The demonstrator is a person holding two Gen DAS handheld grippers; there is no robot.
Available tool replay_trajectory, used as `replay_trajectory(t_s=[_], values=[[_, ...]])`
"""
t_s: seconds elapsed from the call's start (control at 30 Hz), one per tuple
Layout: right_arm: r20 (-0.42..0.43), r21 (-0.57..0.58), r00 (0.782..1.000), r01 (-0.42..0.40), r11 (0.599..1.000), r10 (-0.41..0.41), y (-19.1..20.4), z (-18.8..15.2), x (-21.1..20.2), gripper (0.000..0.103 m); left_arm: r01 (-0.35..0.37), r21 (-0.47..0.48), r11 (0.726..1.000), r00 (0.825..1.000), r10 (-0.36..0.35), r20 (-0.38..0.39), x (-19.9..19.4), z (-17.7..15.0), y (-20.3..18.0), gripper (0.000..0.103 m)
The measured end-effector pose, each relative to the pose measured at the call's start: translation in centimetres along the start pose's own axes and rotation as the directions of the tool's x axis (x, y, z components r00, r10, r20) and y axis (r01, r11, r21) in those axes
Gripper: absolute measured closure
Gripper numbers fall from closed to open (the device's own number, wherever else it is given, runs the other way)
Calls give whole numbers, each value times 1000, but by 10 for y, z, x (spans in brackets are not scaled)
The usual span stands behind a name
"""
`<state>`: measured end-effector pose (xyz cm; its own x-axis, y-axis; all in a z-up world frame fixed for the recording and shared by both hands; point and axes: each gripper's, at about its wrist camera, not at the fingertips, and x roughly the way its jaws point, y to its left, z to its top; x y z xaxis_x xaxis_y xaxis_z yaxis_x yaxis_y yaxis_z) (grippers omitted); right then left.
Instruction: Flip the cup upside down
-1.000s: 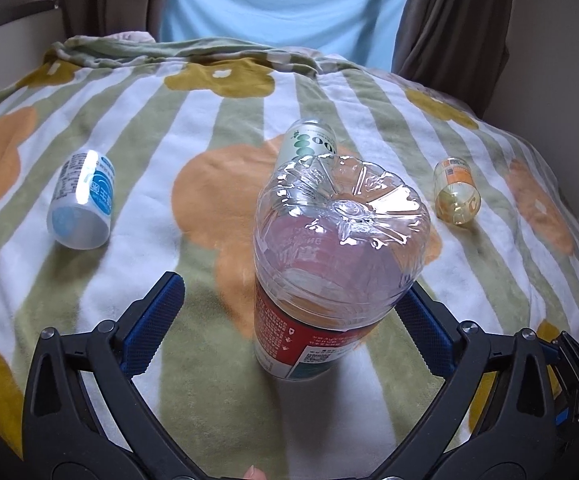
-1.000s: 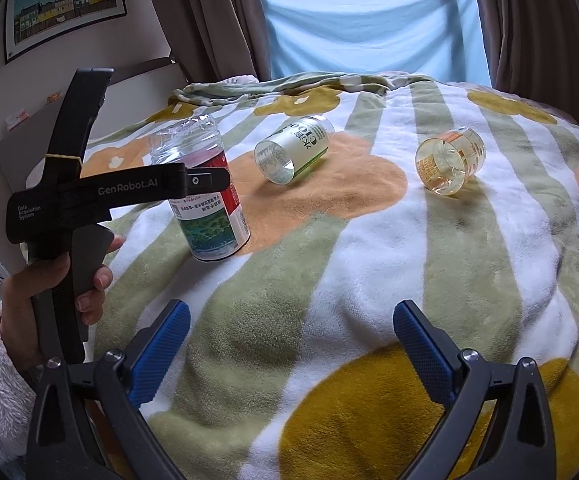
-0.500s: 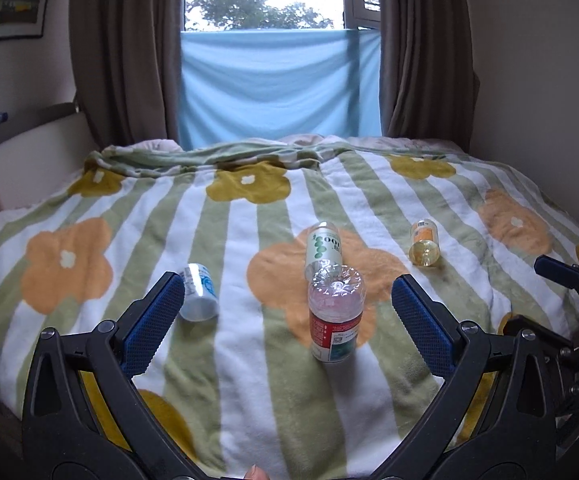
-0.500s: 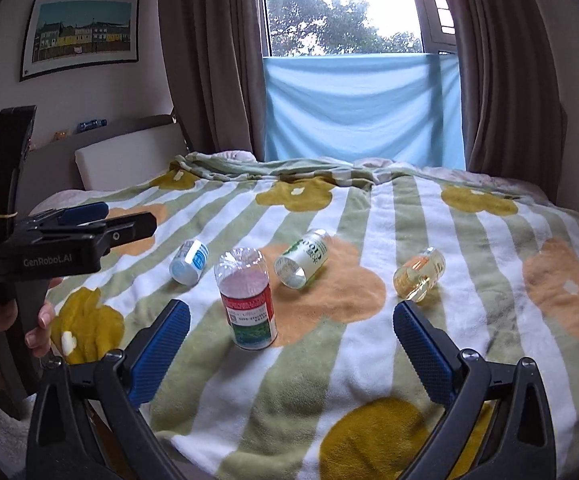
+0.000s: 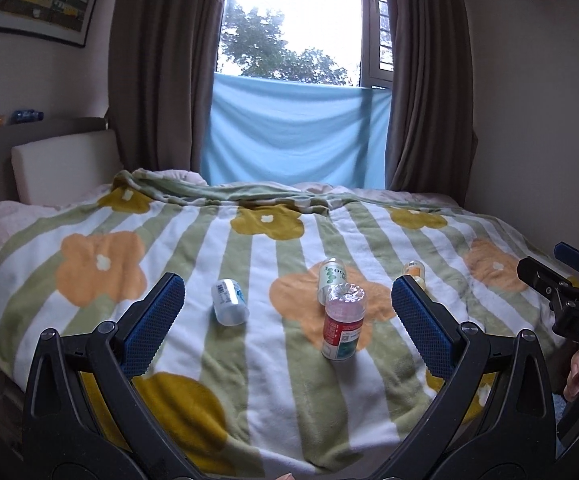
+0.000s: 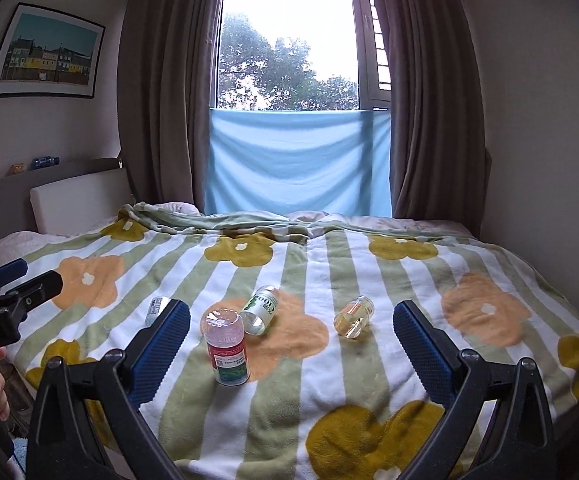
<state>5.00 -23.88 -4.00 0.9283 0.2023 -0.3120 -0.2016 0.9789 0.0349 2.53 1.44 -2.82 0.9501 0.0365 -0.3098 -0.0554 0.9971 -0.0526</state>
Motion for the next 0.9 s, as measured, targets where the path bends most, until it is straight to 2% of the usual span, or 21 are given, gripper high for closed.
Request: replay_trajectory(t_s=[0.1,0.27,0.9], values=[[10,-1,999,34,999,-34,2,-4,-4,1,-29,8,1000,999,29,22,-3,-5,2,0],[11,2,999,46,999,-46,1,-8,-7,1,-20,0,1000,1000,20,24,-4,-8,4,0],[26,4,998,59,998,-59,-5,-4,-8,1,-23,68,997,999,21,24,2,-11,-19,0]])
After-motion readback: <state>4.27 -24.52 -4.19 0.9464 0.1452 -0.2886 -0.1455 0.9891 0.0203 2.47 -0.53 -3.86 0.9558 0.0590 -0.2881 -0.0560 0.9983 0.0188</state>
